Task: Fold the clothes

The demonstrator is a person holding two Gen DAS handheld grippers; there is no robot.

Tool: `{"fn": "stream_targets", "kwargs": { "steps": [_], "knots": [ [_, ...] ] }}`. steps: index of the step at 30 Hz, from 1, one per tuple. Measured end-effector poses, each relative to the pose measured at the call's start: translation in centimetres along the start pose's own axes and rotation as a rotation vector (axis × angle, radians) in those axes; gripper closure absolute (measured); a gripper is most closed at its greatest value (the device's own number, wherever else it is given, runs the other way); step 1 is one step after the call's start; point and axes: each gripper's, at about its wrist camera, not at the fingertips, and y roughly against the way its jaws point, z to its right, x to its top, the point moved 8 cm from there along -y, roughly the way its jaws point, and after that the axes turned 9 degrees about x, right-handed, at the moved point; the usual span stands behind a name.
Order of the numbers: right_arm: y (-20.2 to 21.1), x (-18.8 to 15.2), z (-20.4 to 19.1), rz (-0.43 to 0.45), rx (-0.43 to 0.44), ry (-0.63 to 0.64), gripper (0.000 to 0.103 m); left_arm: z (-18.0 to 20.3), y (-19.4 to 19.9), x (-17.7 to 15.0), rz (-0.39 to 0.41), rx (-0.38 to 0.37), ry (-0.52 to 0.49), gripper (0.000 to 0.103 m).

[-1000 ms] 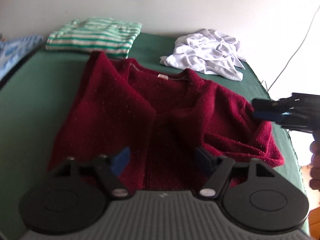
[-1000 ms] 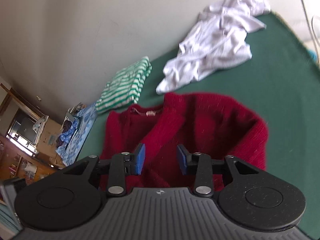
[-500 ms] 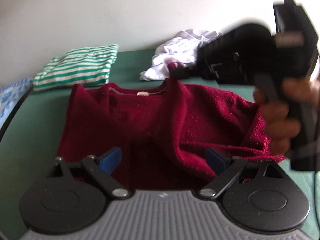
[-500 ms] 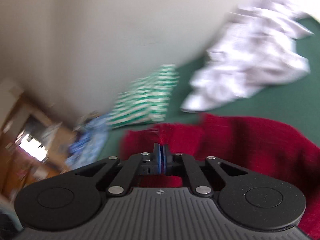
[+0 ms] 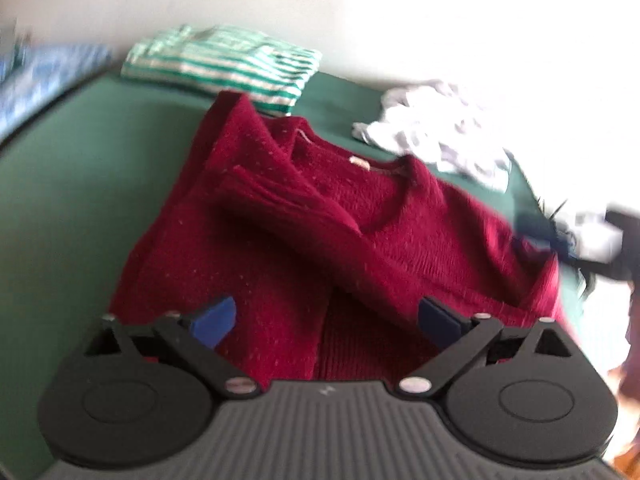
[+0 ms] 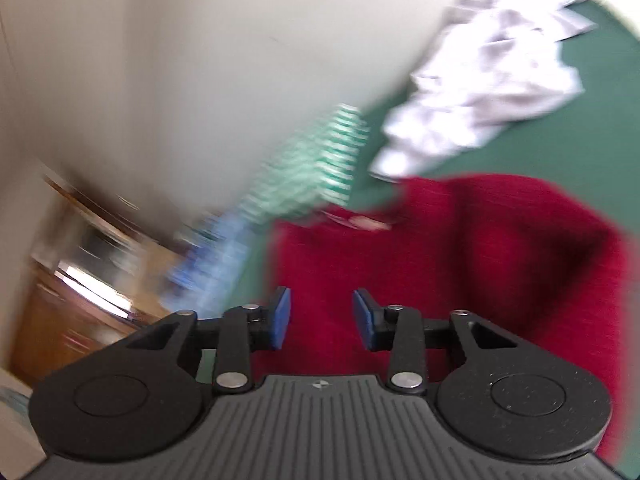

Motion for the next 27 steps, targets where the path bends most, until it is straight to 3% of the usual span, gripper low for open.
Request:
{"fn": "stream_targets", "kwargs": {
  "steps": [3,11,13,15,20,22,24,27],
  "knots": [
    [0.8,-3.1,0.8,-0.058,-0.028,0.031,0.069,-0.2,-0.9,1.7,-0.015,-0.070,0.107,0.004],
    [0.3,-8.4,-2.6,-0.238,0.094,0.205,0.068,-0.2,-4.9,3.7,-0.081,-0.013,0.154,0.003],
    [0.4,-9.1,-2.8,-0.274,0.082,0.248,0.068,-0.1,-5.2,4.0,-0.081,0.017,0.144,0.012],
    [0.7,-9.0,-2.4,-0.285,0.066,0.239,0.068,-0.2,-4.9,4.0,-0.070,0.066,0.107,0.043],
    [1.2,-8.0,-1.8,-0.224,0.050,0.188,0.060,-1.5,-3.5,3.0,-0.065,0.057,0.138,0.055],
    [1.5,-8.3,-1.8,-0.207,0.045,0.179,0.060,-2.1,-3.1,2.4,-0.054,0.068,0.138,0.067],
    [1.9,-8.6,-1.6,-0.185,0.043,0.155,0.060,-2.4,-3.2,2.2,-0.041,0.096,0.125,0.099],
    [3.3,-8.5,-0.7,-0.135,0.046,0.081,0.060,-1.9,-3.1,3.1,-0.031,0.102,0.110,0.103]
  ]
}}
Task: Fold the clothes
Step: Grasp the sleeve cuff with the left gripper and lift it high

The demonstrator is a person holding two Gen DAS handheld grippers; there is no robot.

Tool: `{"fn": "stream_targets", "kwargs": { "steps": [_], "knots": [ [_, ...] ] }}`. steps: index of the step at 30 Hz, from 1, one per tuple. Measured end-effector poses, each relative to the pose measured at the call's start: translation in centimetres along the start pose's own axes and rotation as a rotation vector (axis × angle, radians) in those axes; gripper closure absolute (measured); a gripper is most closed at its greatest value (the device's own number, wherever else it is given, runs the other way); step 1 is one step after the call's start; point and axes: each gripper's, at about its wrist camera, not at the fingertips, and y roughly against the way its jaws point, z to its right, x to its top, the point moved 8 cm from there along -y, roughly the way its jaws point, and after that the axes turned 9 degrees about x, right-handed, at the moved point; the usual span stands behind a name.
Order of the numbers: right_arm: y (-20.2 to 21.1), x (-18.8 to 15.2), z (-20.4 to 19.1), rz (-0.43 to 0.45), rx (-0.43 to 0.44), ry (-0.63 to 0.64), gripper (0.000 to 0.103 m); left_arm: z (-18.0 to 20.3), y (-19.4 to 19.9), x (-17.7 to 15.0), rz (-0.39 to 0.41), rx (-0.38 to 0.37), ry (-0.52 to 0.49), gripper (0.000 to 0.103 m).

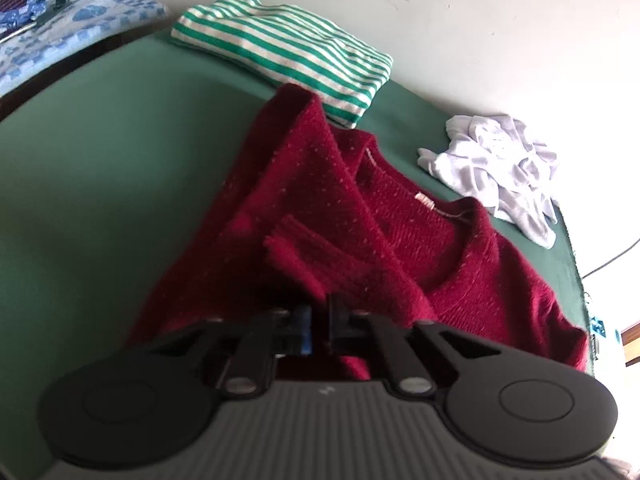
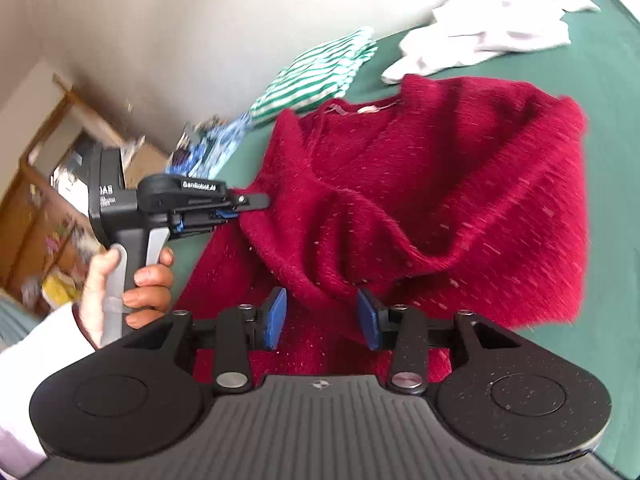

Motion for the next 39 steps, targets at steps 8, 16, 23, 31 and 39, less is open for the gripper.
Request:
{"fn": "stream_targets", "kwargs": {
  "steps": [8,16,23,31,39],
  "knots": [
    [3.5,-1.8,0.0,0.069,-0.030,-0.032,0.060,7.2,9.3,9.5,0.360,-0.015,-0.162,0.103],
    [2.6,-3.6,-0.9,0.053,-0.058,0.032,0.059,8.2,14.5,16.1,0.559,0.065,-0.222,0.103],
    [3.2,-0.3,-0.7,0.175,-0.216,0.113,0.059,3.3,12.5,15.2,0.572,0.147,-0.208,0.103],
    [-1.7,9.4,2.1,0.252,-0.429,0.112,0.059,0.3,11.8,16.1,0.567,0.026,-0.232,0.103],
    [-4.6,12.4,4.8,0.335,-0.469,-0.083,0.064,-2.2,11.9,16.3,0.588,-0.016,-0.291,0.103]
  ]
}}
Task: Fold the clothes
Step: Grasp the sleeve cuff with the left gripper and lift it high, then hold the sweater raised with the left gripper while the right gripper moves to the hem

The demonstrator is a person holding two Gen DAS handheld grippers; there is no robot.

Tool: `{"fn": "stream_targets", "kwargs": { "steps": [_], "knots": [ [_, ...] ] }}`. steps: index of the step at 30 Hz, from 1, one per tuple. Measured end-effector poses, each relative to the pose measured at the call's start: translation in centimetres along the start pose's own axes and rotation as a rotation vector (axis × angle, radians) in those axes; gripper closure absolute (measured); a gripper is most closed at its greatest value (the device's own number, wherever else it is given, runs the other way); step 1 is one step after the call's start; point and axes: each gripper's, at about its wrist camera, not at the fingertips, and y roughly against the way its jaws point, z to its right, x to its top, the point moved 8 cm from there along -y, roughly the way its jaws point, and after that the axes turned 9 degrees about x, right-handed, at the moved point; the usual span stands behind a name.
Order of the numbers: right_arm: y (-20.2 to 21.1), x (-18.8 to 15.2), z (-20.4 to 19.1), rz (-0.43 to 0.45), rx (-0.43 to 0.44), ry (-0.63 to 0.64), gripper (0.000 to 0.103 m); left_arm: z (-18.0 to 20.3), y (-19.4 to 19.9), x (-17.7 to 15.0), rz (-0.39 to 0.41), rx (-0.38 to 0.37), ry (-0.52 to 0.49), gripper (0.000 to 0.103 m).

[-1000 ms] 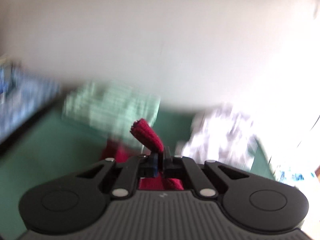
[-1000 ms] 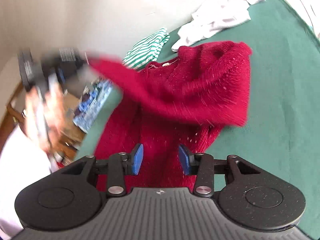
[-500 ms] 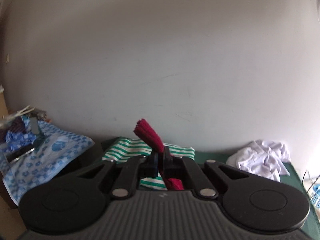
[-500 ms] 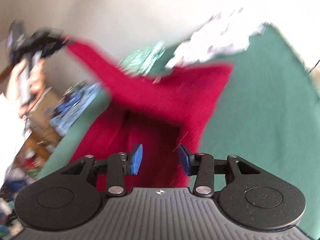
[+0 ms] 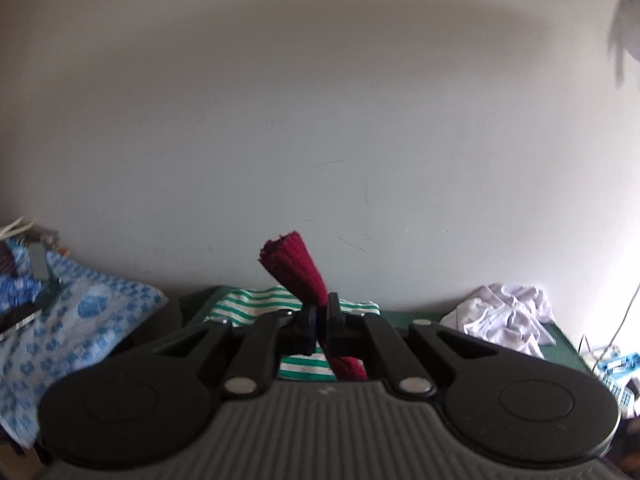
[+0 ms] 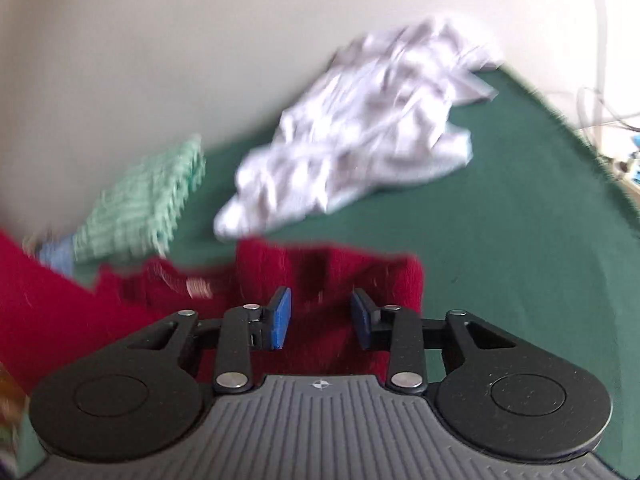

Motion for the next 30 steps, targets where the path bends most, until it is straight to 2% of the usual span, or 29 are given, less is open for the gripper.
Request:
{"fn": "stream_targets", "kwargs": {
  "steps": [2,4,7,10,14,17,21,25,27,28,29,30],
  "knots": [
    [3.3,-0.9,-0.5,0.024,0.031,-0.044,0.061,-0.1,-0.2,-0.4,-0.006,-0.024,-0.020,0.103],
    [7.1,-3.3,-0.8,0.001,0.028,-0.027,0.060,-0.1,-0.9,-0.9,-0.030,-0.057,-0.006,0.103],
    [13.0,-9.2,-0.5,-0.089,-0.013,0.019,0.060,0.1,-1.8,-1.2,-0.039,-0.091,0.000,0.103],
    [18.5,-15.8,-0.2,-0.168,-0.097,-0.011,0.062,-0.2,-3.4,-1.4,-0.053,-0.110,-0.004,0.103],
    [22.6,-22.8,-1.9,-0.259,-0.115,-0.073,0.063,-0.3,-4.6,-2.3,-0.087,-0.091,-0.033,0.103],
    [24.3,-26.6,-4.0,-0.307,-0.047,-0.110,0.062,-0.3,-4.7,-3.1,-0.108,-0.072,-0.054,0.103],
    [24.5,-29.1,-4.6,-0.279,-0.020,-0.141,0.060,0.1,-4.0,-3.5,-0.131,-0.048,-0.078,0.103],
    [24.7,-29.2,-4.2,-0.205,0.009,-0.175,0.061,1.0,-2.5,-2.9,-0.145,-0.032,-0.080,0.103],
    [24.6,-29.3,-4.1,-0.201,-0.011,-0.144,0.074,1.5,-1.7,-2.3,-0.135,-0.023,-0.081,0.103],
    [24.4,-29.2,-4.0,-0.203,-0.025,-0.125,0.087,1.8,-1.4,-2.0,-0.132,-0.018,-0.079,0.103],
    [24.3,-29.1,-4.0,-0.204,-0.037,-0.104,0.094,2.0,-1.1,-1.7,-0.131,-0.013,-0.077,0.103],
    [24.2,-28.8,-3.9,-0.204,-0.045,-0.082,0.095,2.3,-0.9,-1.4,-0.128,-0.008,-0.078,0.103]
  ]
}}
